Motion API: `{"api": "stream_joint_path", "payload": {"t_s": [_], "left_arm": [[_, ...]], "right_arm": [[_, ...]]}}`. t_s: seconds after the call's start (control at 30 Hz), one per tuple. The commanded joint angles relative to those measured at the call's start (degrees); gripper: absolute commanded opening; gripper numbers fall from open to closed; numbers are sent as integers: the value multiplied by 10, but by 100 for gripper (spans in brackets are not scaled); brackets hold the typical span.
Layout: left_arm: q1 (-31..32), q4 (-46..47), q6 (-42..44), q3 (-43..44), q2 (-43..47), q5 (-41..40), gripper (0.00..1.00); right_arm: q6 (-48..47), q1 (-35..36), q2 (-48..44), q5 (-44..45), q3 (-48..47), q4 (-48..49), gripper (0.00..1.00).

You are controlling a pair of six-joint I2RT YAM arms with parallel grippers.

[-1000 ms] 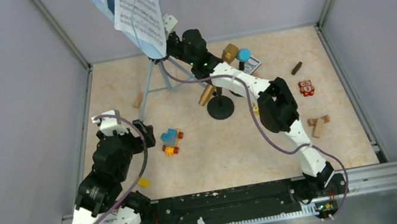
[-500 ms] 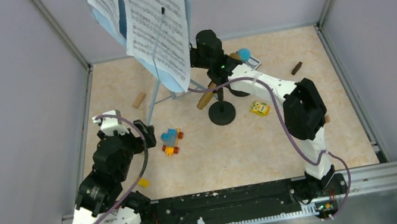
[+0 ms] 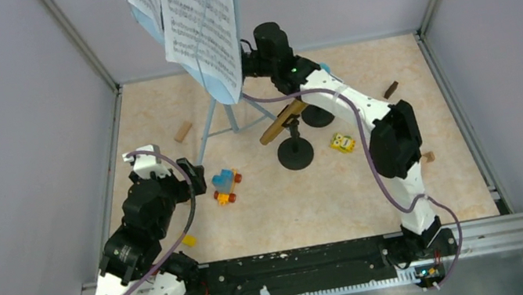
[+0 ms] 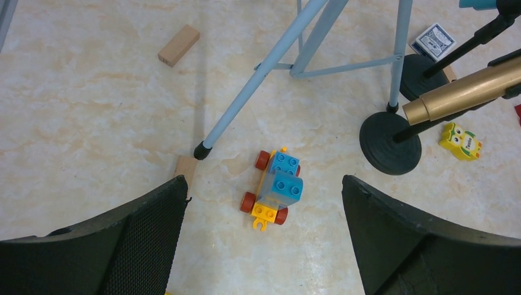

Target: Pack up the instrument practice props

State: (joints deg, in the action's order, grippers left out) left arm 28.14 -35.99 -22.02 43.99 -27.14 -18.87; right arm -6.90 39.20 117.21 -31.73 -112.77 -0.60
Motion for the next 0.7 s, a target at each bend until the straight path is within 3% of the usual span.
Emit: {"api": "stream_joint_path", "payload": {"t_s": [0.0, 0.47, 0.57, 0.67], "left_arm": [[-1, 28, 8, -6, -1, 3, 99], [-1, 29, 11, -6, 1, 7, 99], [0, 29, 11, -6, 1, 6, 99], [-1, 30, 11, -6, 2, 5, 99]], "right_arm": [[55, 1, 36, -23, -116, -64, 0], [117, 95, 184, 37, -300, -42, 0], [121, 110, 180, 51, -293, -36, 0], [118, 131, 139, 93, -216, -5, 0]]}}
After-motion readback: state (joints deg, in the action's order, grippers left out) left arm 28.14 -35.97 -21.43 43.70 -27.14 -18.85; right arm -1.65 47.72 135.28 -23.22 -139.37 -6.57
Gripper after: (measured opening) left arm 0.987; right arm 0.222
